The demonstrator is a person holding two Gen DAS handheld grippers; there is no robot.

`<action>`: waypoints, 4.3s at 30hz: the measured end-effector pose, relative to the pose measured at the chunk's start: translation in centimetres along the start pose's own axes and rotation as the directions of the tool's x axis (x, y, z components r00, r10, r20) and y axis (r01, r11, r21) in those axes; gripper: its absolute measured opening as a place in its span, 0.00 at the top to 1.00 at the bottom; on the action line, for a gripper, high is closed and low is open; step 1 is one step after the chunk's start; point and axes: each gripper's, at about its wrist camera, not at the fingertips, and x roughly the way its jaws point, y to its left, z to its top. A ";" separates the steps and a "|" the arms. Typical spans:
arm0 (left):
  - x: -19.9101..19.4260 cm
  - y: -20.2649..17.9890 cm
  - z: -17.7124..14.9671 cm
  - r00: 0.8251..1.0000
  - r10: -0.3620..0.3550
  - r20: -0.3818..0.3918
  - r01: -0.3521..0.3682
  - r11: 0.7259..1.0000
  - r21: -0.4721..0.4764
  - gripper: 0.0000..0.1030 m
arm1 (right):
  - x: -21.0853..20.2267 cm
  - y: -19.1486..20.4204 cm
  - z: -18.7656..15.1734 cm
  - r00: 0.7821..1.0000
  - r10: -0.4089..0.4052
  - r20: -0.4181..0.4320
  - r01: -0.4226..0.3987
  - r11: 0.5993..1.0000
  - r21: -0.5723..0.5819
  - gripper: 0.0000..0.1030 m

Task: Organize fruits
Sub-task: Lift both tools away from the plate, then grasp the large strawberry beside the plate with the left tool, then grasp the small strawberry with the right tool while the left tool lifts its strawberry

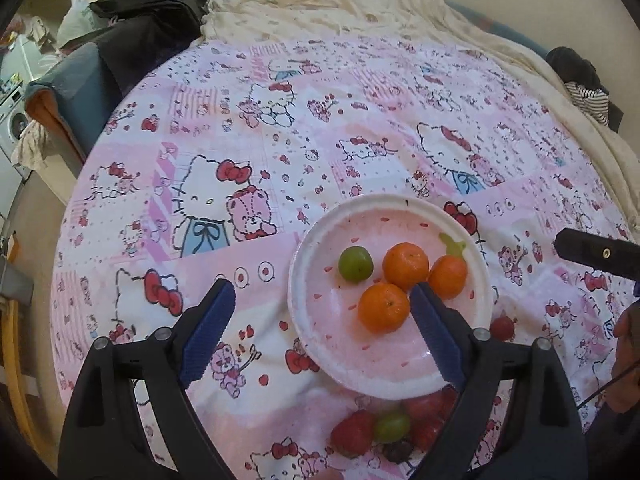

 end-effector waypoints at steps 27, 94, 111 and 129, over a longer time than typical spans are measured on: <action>-8.3 1.3 -4.9 0.997 -0.004 0.079 0.011 0.997 -0.079 0.15 | -6.0 1.2 -7.0 0.998 -0.038 0.058 0.039 0.999 -0.013 0.06; -1.8 -1.2 -7.0 0.906 -0.088 -0.415 0.226 0.928 0.296 0.72 | -4.3 -2.1 -8.5 0.997 -0.072 -0.033 0.075 0.989 0.130 0.06; -5.6 0.8 -6.3 0.989 -0.077 -0.128 0.078 0.997 0.000 0.72 | 4.3 -4.7 -5.3 0.969 -0.003 -0.246 0.051 0.980 0.190 0.52; -5.4 1.6 -6.0 0.991 -0.081 -0.108 0.078 0.996 -0.030 0.72 | 5.0 -5.9 -5.8 0.970 0.080 -0.230 -0.024 0.971 0.238 0.69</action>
